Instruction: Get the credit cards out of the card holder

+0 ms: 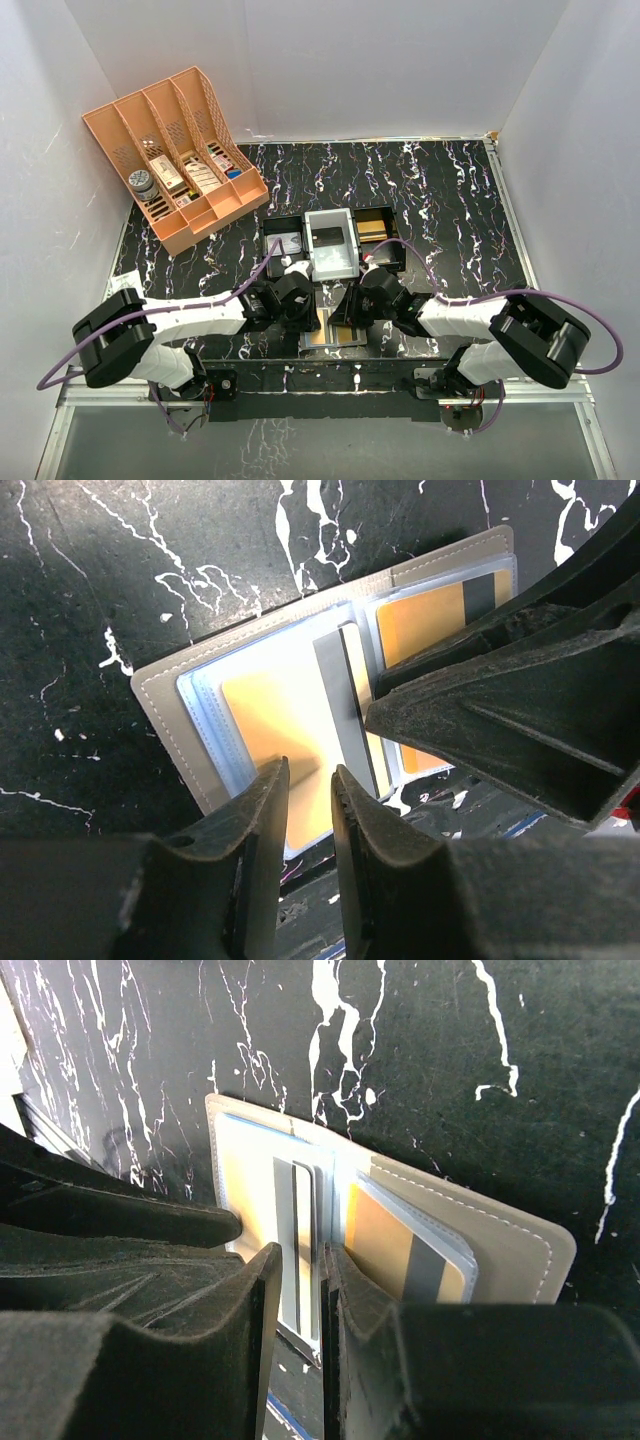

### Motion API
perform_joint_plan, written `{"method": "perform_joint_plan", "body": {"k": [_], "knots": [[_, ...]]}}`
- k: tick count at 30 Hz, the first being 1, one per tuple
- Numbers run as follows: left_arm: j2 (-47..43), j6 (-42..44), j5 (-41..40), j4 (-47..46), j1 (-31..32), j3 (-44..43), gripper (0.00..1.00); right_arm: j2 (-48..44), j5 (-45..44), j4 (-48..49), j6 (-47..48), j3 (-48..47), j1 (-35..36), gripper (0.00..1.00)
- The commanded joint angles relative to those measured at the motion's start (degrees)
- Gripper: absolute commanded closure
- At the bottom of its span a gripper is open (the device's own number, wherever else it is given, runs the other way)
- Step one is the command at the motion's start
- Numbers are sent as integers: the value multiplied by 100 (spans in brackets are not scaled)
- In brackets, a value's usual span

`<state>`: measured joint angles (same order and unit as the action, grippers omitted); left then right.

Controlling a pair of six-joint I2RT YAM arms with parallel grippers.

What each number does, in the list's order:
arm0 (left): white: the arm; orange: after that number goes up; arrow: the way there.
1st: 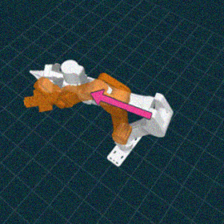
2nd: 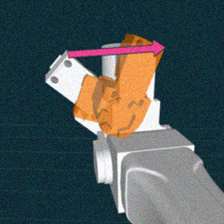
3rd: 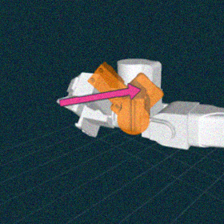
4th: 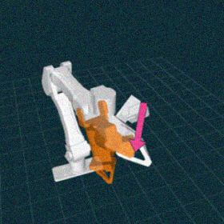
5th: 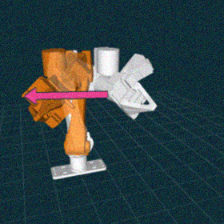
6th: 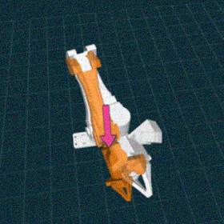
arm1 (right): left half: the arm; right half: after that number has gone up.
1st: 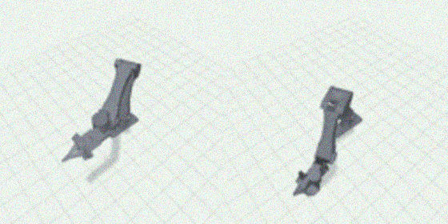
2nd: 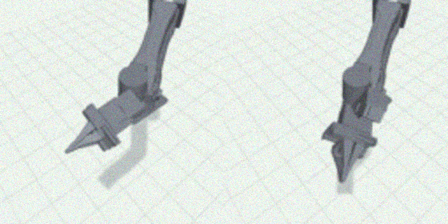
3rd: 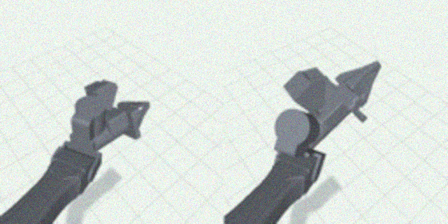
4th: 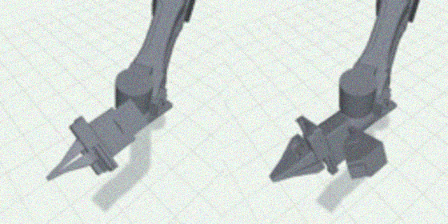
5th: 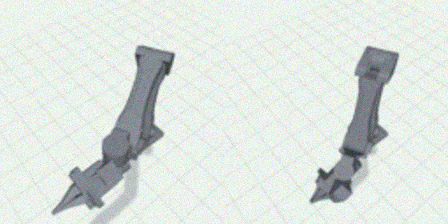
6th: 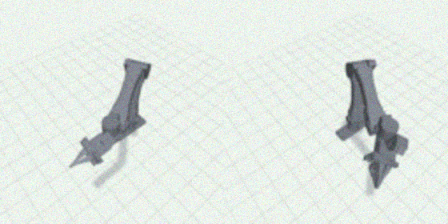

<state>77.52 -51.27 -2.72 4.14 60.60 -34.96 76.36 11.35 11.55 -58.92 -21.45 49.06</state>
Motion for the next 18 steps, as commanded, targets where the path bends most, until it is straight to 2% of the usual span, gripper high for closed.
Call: {"method": "perform_joint_plan", "body": {"k": [1, 9, 18], "knots": [[-217, -103, -163, 61, 28, 285, 76, 54, 129, 534, -91, 97, -19, 80], [-570, -32, -198, 136, 30, 318, 71, 55, 105, 585, -142, 98, -37, 80], [-254, 18, 38, -207, 26, 352, 78, 87, 187, 646, -153, 325, -44, 80]]}}
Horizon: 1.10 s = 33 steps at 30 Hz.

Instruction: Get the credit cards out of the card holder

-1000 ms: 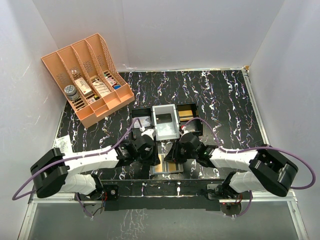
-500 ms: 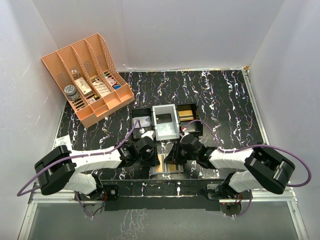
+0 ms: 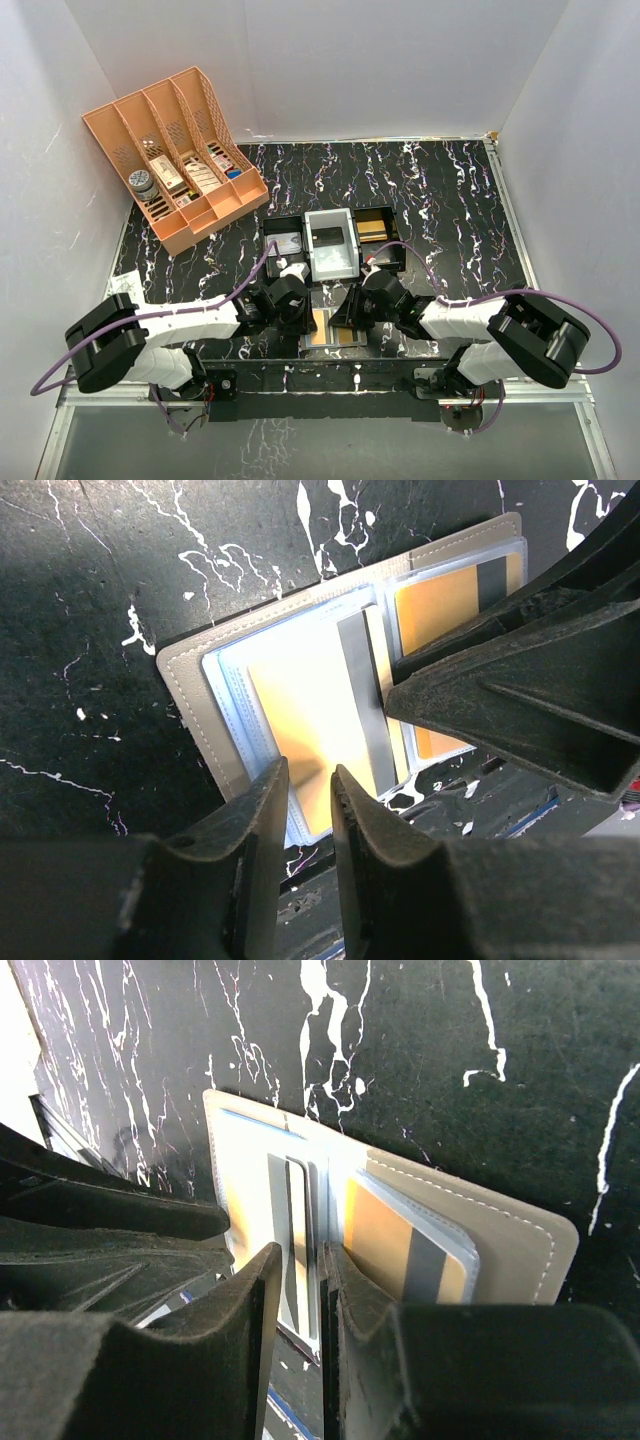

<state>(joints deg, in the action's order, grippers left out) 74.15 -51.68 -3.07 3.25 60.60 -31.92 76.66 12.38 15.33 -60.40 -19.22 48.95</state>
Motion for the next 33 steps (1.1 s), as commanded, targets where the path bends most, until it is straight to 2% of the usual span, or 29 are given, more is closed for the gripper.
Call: {"method": "perform_joint_plan", "body": {"k": [1, 10, 13, 20, 33], "knots": [[109, 73, 84, -122, 26, 41, 79, 66, 103, 301, -13, 115, -30, 80], [350, 83, 258, -216, 31, 101, 86, 230, 368, 886, -132, 275, -35, 81], [331, 24, 197, -157, 31, 149, 86, 291, 384, 880, -103, 268, -43, 86], [296, -34, -60, 271, 30, 130, 87, -39, 275, 506, 127, 263, -144, 99], [401, -53, -253, 566, 28, 33, 88, -555, 739, -366, 690, 282, -765, 100]]}}
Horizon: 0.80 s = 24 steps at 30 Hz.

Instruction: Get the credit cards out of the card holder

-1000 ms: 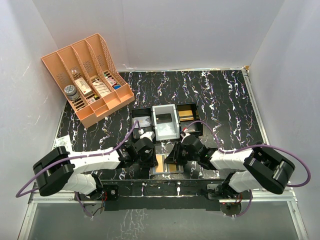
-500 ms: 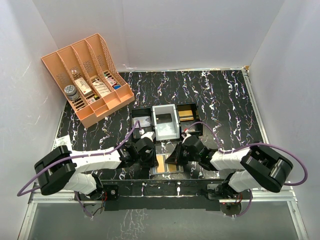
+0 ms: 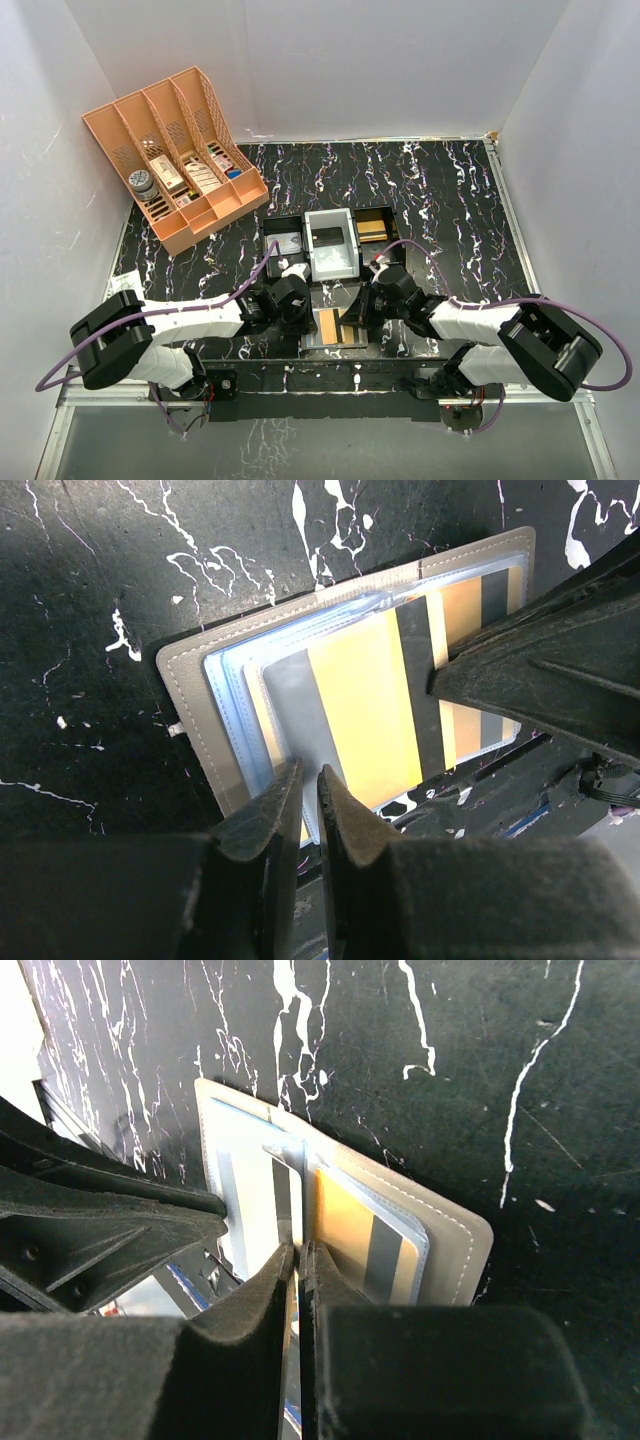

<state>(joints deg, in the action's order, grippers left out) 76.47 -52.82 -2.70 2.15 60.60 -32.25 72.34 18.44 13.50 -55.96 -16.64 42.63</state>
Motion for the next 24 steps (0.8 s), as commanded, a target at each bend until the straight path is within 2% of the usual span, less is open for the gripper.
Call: {"method": "perform_joint_plan", "body": {"k": [1, 4, 14, 20, 24], "knots": [[167, 61, -292, 687, 29, 62, 88, -118, 166, -193, 271, 15, -149, 100], [145, 61, -306, 730, 33, 38, 87, -76, 254, -200, 284, -7, -172, 100], [-471, 475, -139, 859, 23, -659, 56, 33, 249, -64, 158, -4, -168, 100], [-56, 660, 520, 160, 28, -844, 55, 30, 222, -15, 106, 40, -170, 99], [436, 521, 572, -72, 26, -724, 63, -12, 217, 106, 17, 105, -170, 98]]}}
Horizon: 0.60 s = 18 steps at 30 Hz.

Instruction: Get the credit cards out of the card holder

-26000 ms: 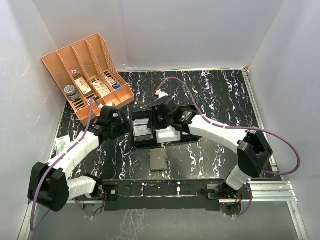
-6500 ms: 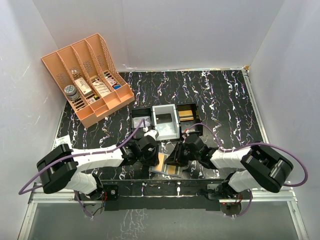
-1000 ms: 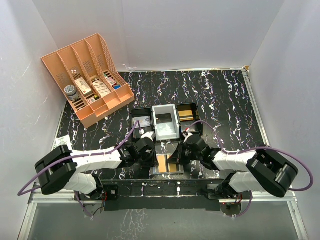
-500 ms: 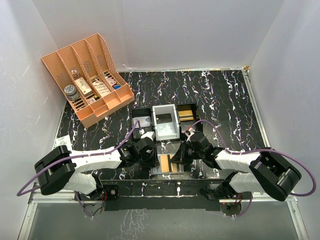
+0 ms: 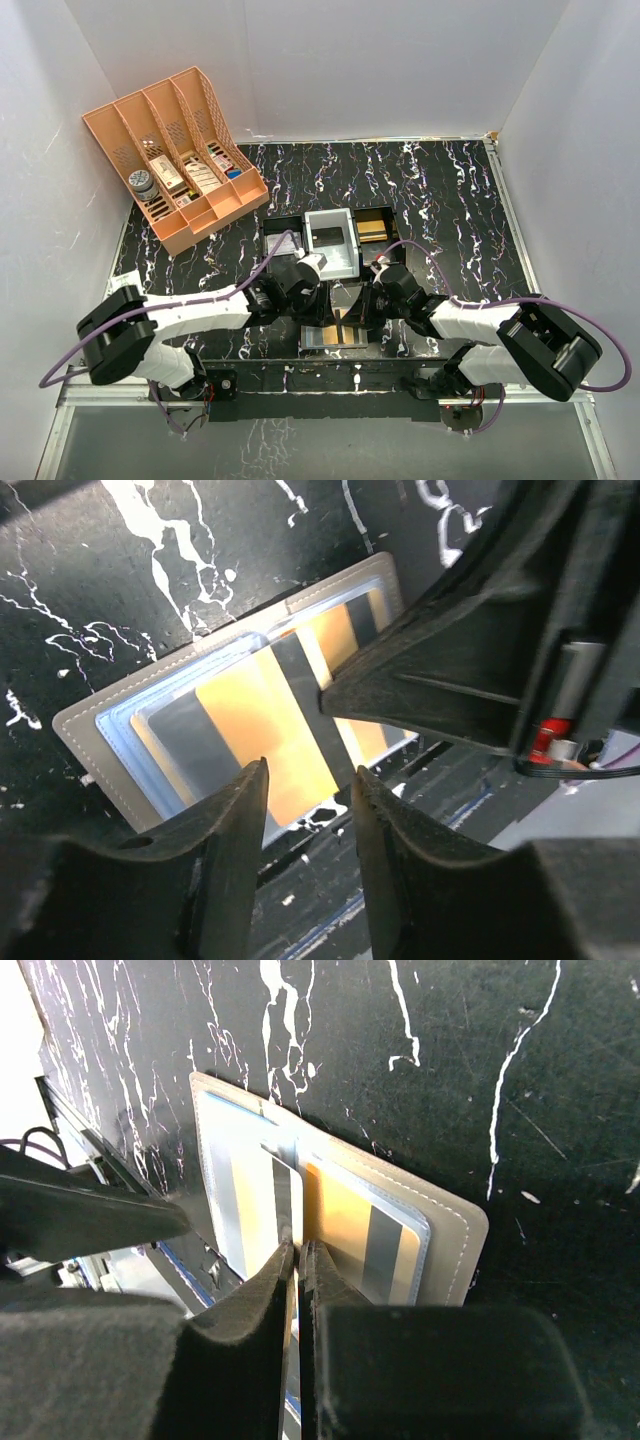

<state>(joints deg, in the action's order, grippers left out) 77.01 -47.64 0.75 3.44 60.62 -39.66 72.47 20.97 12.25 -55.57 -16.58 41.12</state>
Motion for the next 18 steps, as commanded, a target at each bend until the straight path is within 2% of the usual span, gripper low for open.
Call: {"method": "perform_joint_plan", "body": {"k": [1, 6, 12, 18], "knots": [[452, -71, 182, -189, 28, 60, 65, -27, -27, 293, -63, 125, -19, 98], [529, -230, -16, -80, 22, 323, 73, -160, -22, 485, -183, 244, -21, 95], [441, -303, -160, 6, 25, 634, 77, -251, -23, 589, -225, 295, -22, 85], [274, -393, -146, -104, 29, 875, 79, -232, 48, 795, -283, 357, -22, 68]]}}
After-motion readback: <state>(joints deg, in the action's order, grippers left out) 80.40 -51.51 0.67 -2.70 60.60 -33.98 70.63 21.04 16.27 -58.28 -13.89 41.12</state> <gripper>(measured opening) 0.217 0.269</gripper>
